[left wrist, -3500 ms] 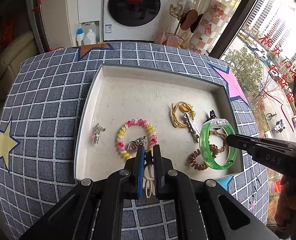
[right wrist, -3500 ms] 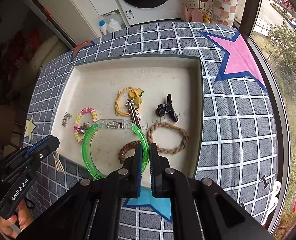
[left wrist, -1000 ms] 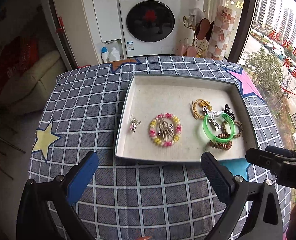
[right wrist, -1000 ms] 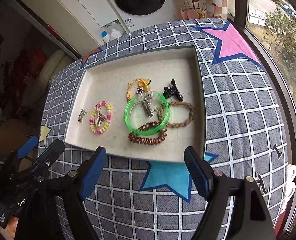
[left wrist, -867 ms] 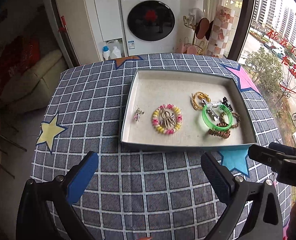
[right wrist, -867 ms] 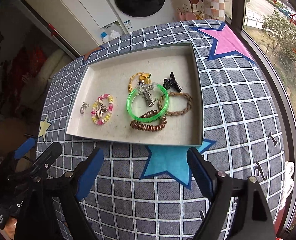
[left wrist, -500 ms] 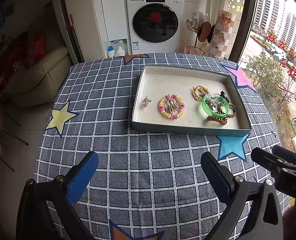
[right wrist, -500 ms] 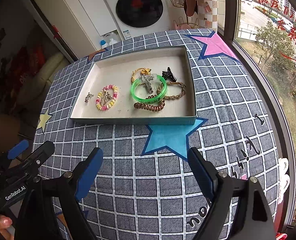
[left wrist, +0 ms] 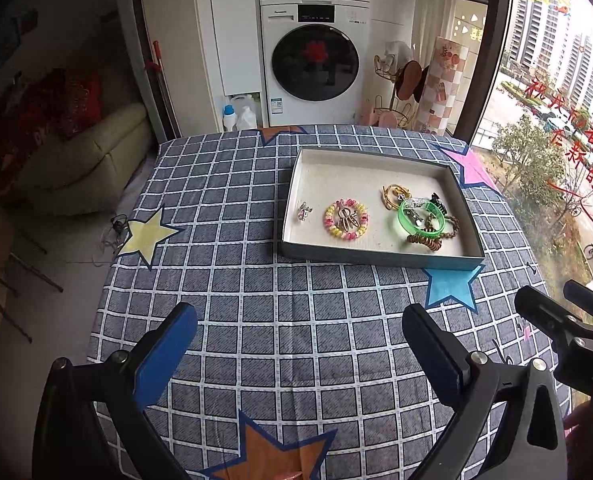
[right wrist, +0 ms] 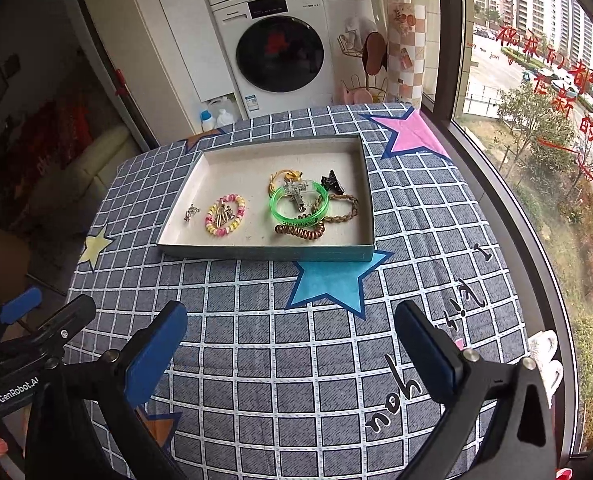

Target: Organize jewelry

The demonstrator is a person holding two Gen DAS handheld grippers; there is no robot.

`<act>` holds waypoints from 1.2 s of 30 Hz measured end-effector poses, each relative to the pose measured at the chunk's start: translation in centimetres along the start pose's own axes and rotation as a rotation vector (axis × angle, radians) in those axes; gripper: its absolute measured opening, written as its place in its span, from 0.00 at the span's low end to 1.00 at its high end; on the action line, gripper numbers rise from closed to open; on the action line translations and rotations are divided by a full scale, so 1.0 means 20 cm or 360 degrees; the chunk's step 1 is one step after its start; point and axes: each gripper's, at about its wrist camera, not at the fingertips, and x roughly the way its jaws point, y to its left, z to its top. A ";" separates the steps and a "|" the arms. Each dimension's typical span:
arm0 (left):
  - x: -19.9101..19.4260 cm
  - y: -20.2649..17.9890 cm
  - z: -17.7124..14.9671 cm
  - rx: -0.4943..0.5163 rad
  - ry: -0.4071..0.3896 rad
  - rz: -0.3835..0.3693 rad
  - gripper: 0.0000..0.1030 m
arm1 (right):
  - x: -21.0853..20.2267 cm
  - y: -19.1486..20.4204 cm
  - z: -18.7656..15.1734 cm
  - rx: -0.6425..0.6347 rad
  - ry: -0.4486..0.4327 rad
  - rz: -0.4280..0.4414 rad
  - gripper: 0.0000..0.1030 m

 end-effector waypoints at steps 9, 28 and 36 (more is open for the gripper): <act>-0.08 0.04 0.04 -0.0006 -0.0055 0.0027 1.00 | -0.09 0.05 0.02 -0.0057 -0.0029 -0.0036 1.00; -0.16 0.07 0.05 -0.0005 -0.0083 0.0034 1.00 | -0.18 0.10 0.05 -0.0075 -0.0082 -0.0059 1.00; -0.16 0.06 0.04 0.0006 -0.0077 0.0039 1.00 | -0.19 0.10 0.05 -0.0070 -0.0088 -0.0060 1.00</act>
